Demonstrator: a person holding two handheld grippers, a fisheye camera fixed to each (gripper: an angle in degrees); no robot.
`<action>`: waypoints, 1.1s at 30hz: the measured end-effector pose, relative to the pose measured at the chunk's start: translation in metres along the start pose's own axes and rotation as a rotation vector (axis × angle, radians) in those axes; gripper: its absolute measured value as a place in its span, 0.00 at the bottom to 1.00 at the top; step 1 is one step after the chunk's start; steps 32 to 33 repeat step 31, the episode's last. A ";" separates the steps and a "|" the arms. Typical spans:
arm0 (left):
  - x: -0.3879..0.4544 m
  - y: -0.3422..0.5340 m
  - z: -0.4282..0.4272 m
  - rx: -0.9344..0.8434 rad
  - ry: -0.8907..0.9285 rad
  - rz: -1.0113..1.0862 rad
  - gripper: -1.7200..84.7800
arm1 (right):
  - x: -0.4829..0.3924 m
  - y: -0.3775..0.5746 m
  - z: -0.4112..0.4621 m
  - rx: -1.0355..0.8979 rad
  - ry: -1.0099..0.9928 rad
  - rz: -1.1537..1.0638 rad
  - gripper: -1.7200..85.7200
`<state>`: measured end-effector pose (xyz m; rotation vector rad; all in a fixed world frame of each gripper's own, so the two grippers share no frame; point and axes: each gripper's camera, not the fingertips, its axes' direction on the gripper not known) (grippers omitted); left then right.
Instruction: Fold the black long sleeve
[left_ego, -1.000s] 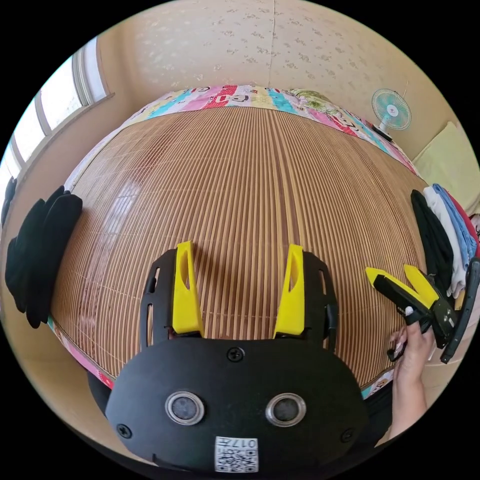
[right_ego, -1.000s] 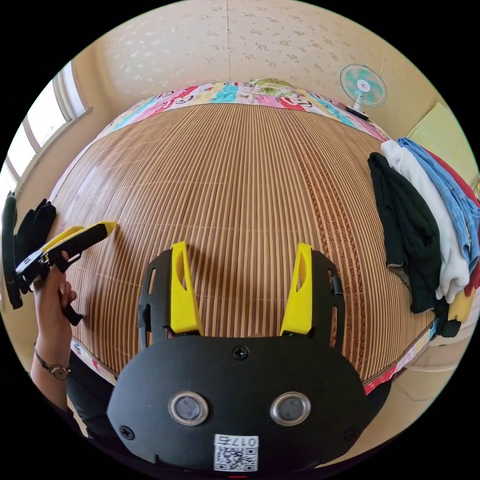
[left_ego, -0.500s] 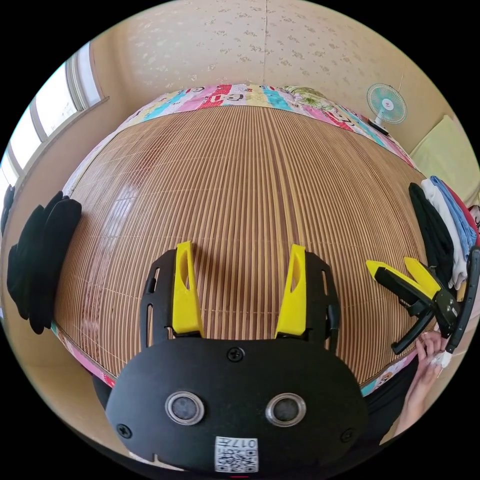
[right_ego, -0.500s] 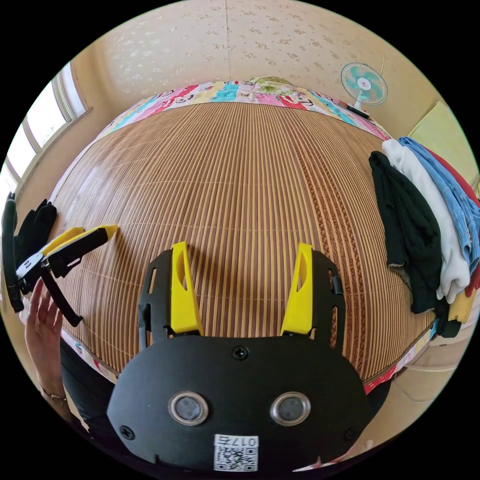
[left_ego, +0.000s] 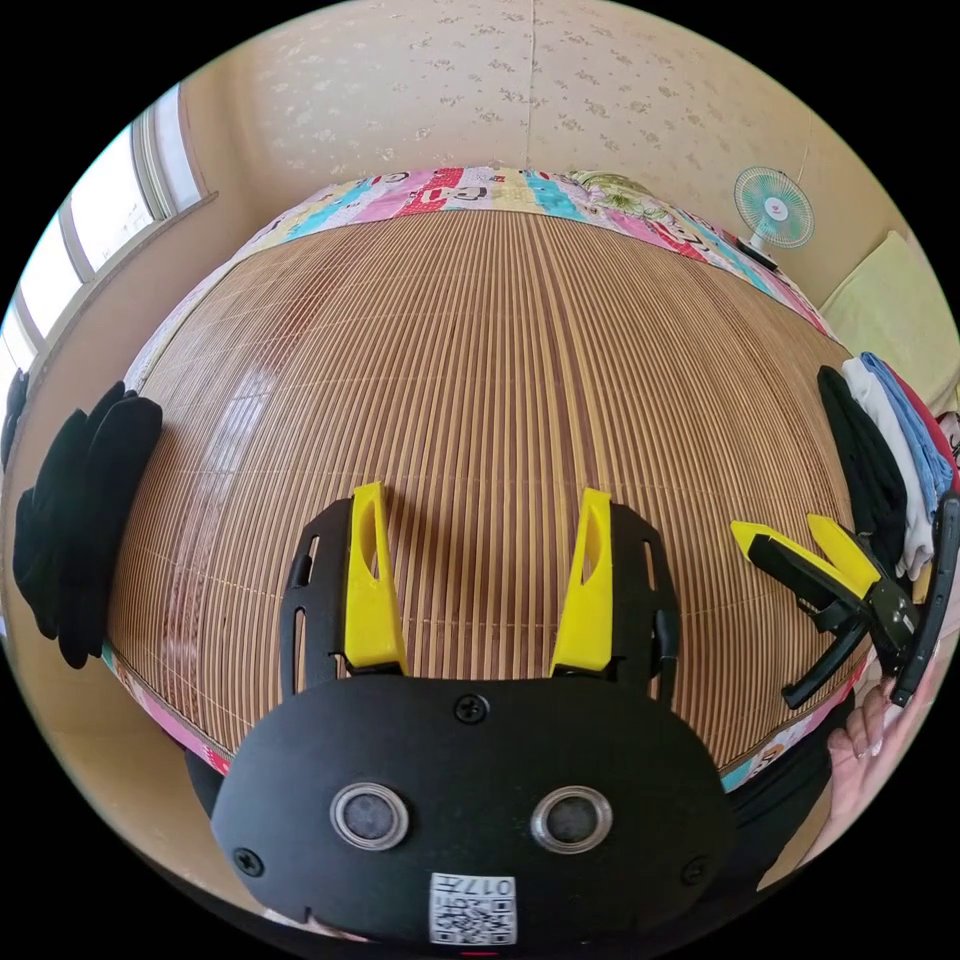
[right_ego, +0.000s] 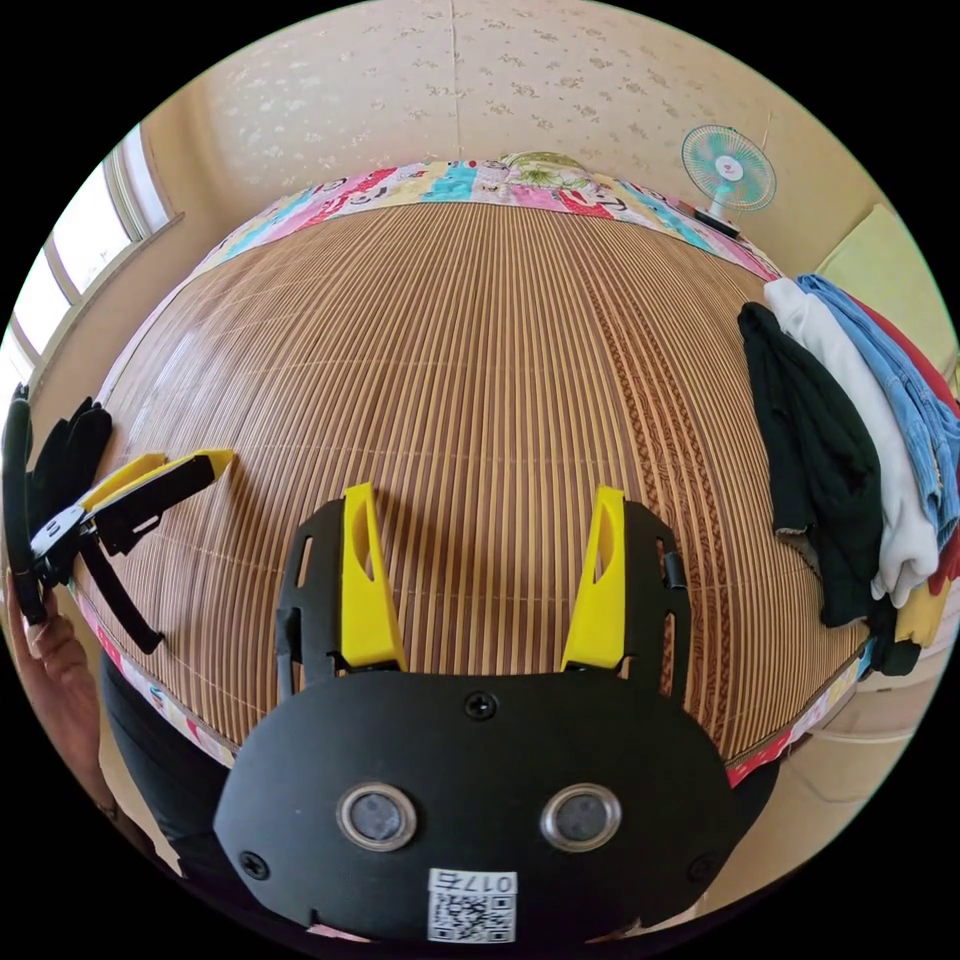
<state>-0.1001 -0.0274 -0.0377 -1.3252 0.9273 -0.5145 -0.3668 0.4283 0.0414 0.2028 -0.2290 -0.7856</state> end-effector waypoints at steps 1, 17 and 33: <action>0.000 0.000 0.001 -0.002 -0.001 0.000 0.31 | -0.001 0.000 0.000 0.001 0.001 -0.001 0.33; 0.001 0.003 0.007 0.006 -0.028 0.014 0.31 | -0.005 -0.010 -0.001 0.005 0.010 -0.007 0.33; -0.003 0.009 0.001 0.014 -0.045 0.025 0.31 | 0.003 -0.018 0.000 0.003 0.003 0.003 0.33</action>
